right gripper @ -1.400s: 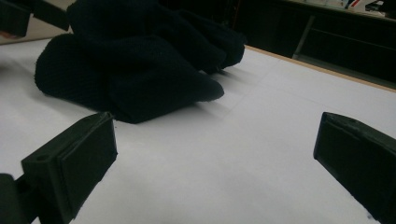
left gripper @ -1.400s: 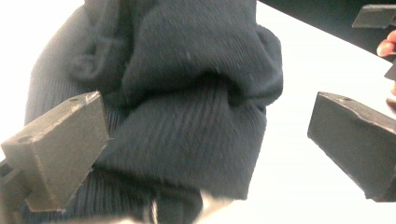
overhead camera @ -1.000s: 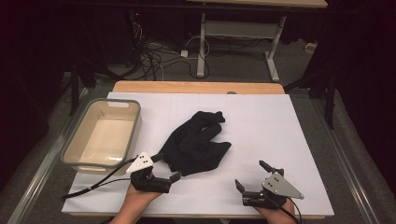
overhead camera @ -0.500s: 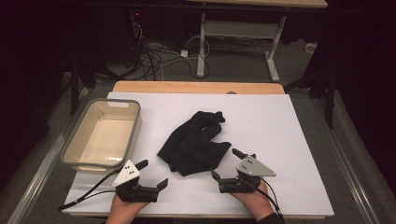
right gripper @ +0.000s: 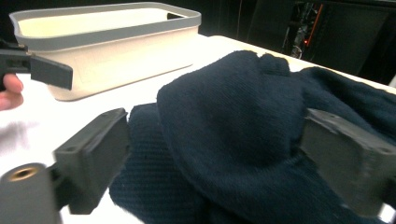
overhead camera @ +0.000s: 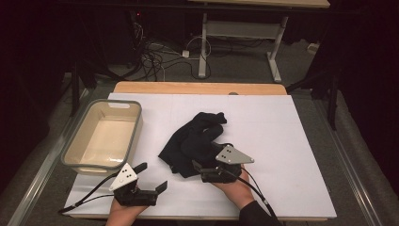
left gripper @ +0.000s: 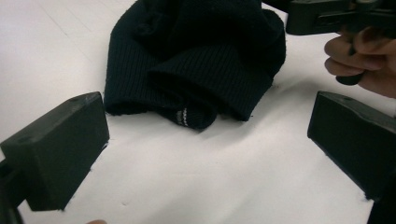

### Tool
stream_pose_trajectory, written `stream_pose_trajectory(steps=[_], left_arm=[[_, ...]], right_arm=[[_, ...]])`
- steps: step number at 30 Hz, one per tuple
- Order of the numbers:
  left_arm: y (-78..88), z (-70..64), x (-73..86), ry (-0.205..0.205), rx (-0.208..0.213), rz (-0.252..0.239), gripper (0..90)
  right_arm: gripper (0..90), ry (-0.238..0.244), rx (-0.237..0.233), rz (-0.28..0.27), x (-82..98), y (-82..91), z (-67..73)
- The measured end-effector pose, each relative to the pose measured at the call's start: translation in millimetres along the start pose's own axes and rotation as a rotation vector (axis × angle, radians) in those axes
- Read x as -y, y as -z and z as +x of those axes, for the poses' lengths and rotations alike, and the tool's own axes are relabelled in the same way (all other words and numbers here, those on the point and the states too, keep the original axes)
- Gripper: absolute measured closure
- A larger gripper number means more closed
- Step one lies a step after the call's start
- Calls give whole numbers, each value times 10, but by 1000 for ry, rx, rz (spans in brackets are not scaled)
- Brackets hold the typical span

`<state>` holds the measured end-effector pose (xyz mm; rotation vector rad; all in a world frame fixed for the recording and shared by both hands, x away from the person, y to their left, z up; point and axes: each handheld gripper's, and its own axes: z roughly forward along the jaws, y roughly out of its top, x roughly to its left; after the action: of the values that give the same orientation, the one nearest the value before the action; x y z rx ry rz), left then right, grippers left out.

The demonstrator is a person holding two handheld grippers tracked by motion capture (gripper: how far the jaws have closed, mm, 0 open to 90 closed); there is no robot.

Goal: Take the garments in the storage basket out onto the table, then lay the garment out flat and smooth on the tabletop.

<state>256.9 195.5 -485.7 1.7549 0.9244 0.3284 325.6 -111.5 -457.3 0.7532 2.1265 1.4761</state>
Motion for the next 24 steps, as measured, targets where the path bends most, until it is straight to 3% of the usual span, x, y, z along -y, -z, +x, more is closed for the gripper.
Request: stream_pose_trajectory(steps=[7, 10, 11, 12, 13, 14, 15, 16, 17, 24], left_arm=[[18, -28, 9, 7, -8, -1, 0], [31, -41, 19, 5, -6, 4, 0], [42, -41, 22, 9, -6, 3, 0], [42, -41, 22, 9, -6, 3, 0], [60, -43, 28, 14, -2, 2, 0], [60, -43, 28, 14, -2, 2, 0], [77, -48, 42, 27, 3, -7, 0], [77, -48, 42, 27, 3, -7, 0], [88, -46, 61, 44, -2, -13, 0], [60, -18, 99, 66, 1, -6, 0]], right_arm=[[265, 11, 29, 74, 61, -81, 19], [391, 24, 51, 101, 64, -77, -2], [476, 23, 49, 113, 71, -80, -16], [476, 23, 49, 113, 71, -80, -16], [581, 29, 47, 124, 86, -78, -26], [581, 29, 47, 124, 86, -78, -26], [674, 38, 35, 124, 100, -69, -44], [674, 38, 35, 124, 100, -69, -44], [742, 44, 32, 122, 109, -51, -48], [779, 62, 21, 85, 73, 85, -44]])
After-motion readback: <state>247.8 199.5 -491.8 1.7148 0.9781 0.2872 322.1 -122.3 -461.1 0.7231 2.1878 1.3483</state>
